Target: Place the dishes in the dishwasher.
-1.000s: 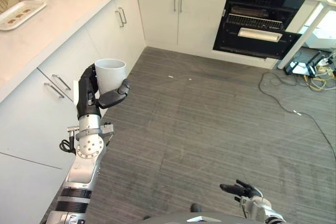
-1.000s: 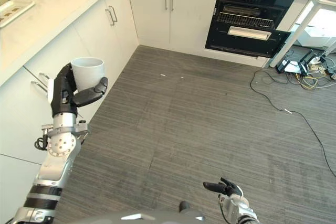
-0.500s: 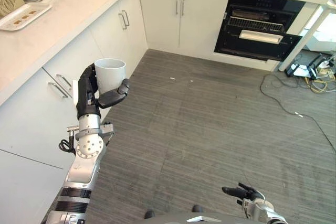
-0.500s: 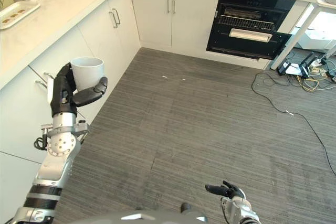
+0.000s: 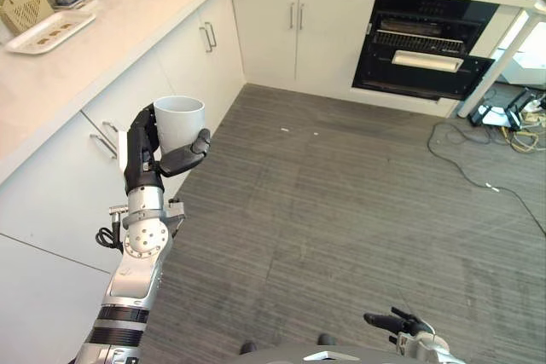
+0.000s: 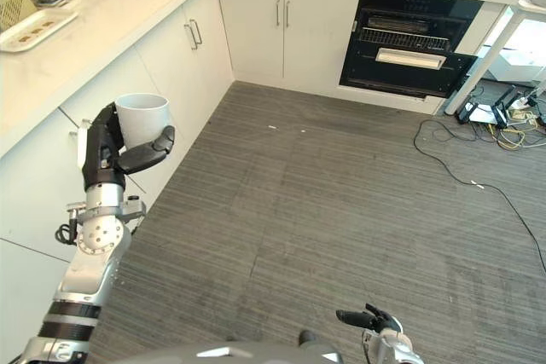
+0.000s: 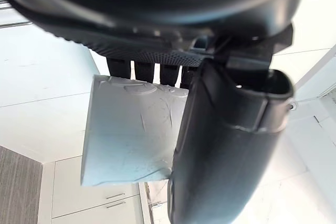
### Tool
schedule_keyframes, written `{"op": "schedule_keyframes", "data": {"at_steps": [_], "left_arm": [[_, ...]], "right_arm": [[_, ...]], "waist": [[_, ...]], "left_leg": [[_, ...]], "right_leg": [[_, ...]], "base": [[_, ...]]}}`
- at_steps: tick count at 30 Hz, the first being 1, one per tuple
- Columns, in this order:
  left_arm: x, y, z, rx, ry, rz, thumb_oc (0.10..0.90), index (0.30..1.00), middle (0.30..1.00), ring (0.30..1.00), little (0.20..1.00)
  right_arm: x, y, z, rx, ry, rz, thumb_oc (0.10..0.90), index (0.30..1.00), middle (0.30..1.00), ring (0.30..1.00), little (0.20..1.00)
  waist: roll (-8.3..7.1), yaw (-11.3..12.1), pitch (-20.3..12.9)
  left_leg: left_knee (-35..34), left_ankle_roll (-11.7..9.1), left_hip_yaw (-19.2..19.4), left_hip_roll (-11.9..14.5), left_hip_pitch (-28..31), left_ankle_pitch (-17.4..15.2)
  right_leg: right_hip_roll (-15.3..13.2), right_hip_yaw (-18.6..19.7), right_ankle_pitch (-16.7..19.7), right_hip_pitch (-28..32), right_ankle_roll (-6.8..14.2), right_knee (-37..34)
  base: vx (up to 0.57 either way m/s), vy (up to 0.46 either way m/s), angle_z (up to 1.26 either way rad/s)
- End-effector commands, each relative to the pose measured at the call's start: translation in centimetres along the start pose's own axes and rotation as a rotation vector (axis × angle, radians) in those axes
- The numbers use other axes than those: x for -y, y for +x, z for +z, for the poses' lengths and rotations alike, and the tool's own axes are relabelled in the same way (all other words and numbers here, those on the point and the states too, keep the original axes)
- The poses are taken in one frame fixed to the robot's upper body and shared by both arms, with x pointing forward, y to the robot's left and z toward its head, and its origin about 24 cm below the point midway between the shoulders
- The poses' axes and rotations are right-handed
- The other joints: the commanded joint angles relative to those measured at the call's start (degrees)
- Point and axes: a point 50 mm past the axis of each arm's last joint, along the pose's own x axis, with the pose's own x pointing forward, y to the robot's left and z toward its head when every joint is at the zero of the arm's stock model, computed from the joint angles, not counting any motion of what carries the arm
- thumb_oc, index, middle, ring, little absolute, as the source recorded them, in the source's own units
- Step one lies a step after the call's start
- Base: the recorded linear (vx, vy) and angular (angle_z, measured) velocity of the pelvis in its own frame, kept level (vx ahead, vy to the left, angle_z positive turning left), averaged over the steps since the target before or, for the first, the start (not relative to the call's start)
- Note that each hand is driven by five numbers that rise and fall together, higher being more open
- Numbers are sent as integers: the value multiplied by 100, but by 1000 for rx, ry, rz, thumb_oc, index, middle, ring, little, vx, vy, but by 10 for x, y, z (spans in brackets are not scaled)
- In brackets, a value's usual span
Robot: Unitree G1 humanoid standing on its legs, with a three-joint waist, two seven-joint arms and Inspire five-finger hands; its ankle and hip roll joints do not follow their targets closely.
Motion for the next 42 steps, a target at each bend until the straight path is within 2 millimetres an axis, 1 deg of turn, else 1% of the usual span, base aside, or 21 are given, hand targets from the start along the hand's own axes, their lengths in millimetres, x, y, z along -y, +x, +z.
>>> {"op": "schedule_keyframes", "data": {"at_steps": [1,16,17,18,19,20,21,22,24,26,28,31,32,33,34,36,38,39,40,41,42], "left_arm": [[23,20,67,347,-72,-29,400,300,300,300,300],[43,12,58,273,-124,-164,400,300,300,300,300],[43,11,57,263,-147,-161,400,300,300,300,300],[43,11,57,264,-148,-161,400,300,300,300,300],[42,11,56,257,-163,-156,400,300,300,300,300],[42,11,56,257,-163,-156,400,300,300,300,300],[42,10,55,248,-175,-149,400,300,300,300,300],[43,7,52,239,-173,-145,400,300,300,300,300],[40,6,48,228,-154,-143,400,300,300,300,300],[30,3,42,209,-131,-115,400,300,300,300,300],[25,1,40,204,-135,-81,400,300,300,300,300],[24,0,40,206,-146,-62,400,300,300,300,300],[27,-1,40,211,-141,-64,400,300,300,300,300],[26,-4,33,176,-151,-45,400,300,300,300,300],[23,-9,28,148,-154,-47,400,300,300,300,300],[25,-9,31,155,-166,-49,400,300,300,300,300],[31,-6,39,196,-149,-73,400,300,300,300,300],[31,-6,39,196,-149,-73,400,300,300,300,300],[31,-5,41,204,-137,-76,400,300,300,300,300],[35,0,54,260,-143,-99,400,300,300,300,300],[35,1,54,260,-144,-99,400,300,300,300,300]], "right_arm": [[8,-18,-77,-177,-181,-32,800,900,900,900,900],[8,-14,-65,-133,-132,-72,800,900,900,900,900],[8,-12,-57,-105,-145,-71,800,900,900,900,900],[7,-12,-57,-104,-144,-71,800,900,900,900,900],[7,-11,-53,-88,-154,-65,800,900,900,900,900],[7,-11,-53,-88,-154,-65,800,900,900,900,900],[5,-10,-47,-64,-170,-54,800,900,900,900,900],[6,-8,-40,-49,-195,-61,800,900,900,900,900],[7,-8,-38,-52,-208,-60,800,900,900,900,900],[12,-9,-44,-81,-235,-66,800,900,900,900,900],[17,-9,-43,-81,-271,-68,800,900,900,900,900],[22,-8,-35,-65,-299,-80,800,900,900,900,900],[23,-6,-29,-52,-319,-88,800,900,900,900,900],[23,-6,-30,-61,-328,-85,800,900,900,900,900],[26,-8,-38,-87,-327,-91,800,900,900,900,900],[29,-11,-49,-114,-315,-85,800,900,900,900,900],[35,-11,-48,-123,-325,-97,800,900,900,900,900],[35,-11,-48,-123,-325,-97,800,900,900,900,900],[36,-10,-44,-117,-331,-102,800,900,900,900,900],[39,-10,-41,-111,-310,-116,800,900,900,900,900],[39,-10,-41,-111,-310,-116,800,900,900,900,900]], "waist": [[-385,-524,152],[-432,-564,169],[-477,-543,294],[-465,-545,305],[-509,-503,425],[-509,-503,425],[-657,-377,584],[-719,-117,898],[-628,-15,891],[-421,184,802],[-207,389,794],[-156,544,795],[-181,754,741],[-152,852,523],[-155,879,390],[-189,849,248],[-426,841,-34],[-399,867,-42],[-361,922,-87],[-141,836,27],[-143,830,31]], "left_leg": [[154,165,-298,-451,172,-265],[386,-45,-245,-118,242,-393],[1226,-96,-221,-161,24,-543],[1378,-99,-226,-148,-52,-627],[2112,-106,-232,-164,-374,-499],[2112,-106,-232,-164,-374,-499],[3477,-9,-275,-300,-918,-90],[4962,83,-288,-697,-1854,-63],[4426,65,27,-687,-2394,17],[2955,101,483,-491,-2505,94],[1276,53,776,-385,-2644,461],[683,54,832,-399,-2676,588],[130,-70,695,-365,-3016,819],[257,-152,1018,-250,-3067,1201],[220,-59,927,-254,-2847,1297],[204,-47,1089,-385,-2772,1559],[195,129,889,-878,-2452,1444],[185,129,900,-837,-2460,1461],[176,168,858,-866,-2270,1338],[141,330,773,-907,-1769,1048],[143,328,769,-910,-1772,1051]], "right_leg": [[598,450,-142,-417,20,610],[795,568,-376,-342,-109,805],[825,626,-444,-335,-146,931],[839,623,-457,-351,-146,956],[855,681,-445,-338,-195,1031],[855,681,-445,-338,-195,1031],[819,841,-414,-234,-319,1057],[752,1003,-473,-56,-423,1039],[698,1060,-561,104,-430,989],[671,1208,-814,426,-406,945],[679,1438,-1132,833,-375,851],[564,1515,-1315,1103,-339,814],[281,1633,-1454,1417,-290,753],[29,1721,-1570,1813,-175,753],[-138,1802,-1565,1861,-97,799],[-314,1725,-1427,1915,-18,1000],[-732,1491,16,1594,511,1796],[-709,1528,60,1578,512,1762],[-720,1537,749,1326,637,2273],[-664,1387,1568,774,529,3779],[-662,1382,1555,764,527,3803]], "base": [[0,0,0],[34,-50,-8],[10,-116,-17],[-23,-148,-32],[-26,-69,-24],[13,-236,-22],[21,-258,-40],[53,-272,-68],[237,-38,-64],[544,103,-42],[554,94,-92],[392,14,-52],[800,60,-54],[1070,111,-78],[1067,169,-71],[695,84,-41],[728,24,-18],[447,33,24],[680,128,45],[684,121,24],[890,211,36]]}}
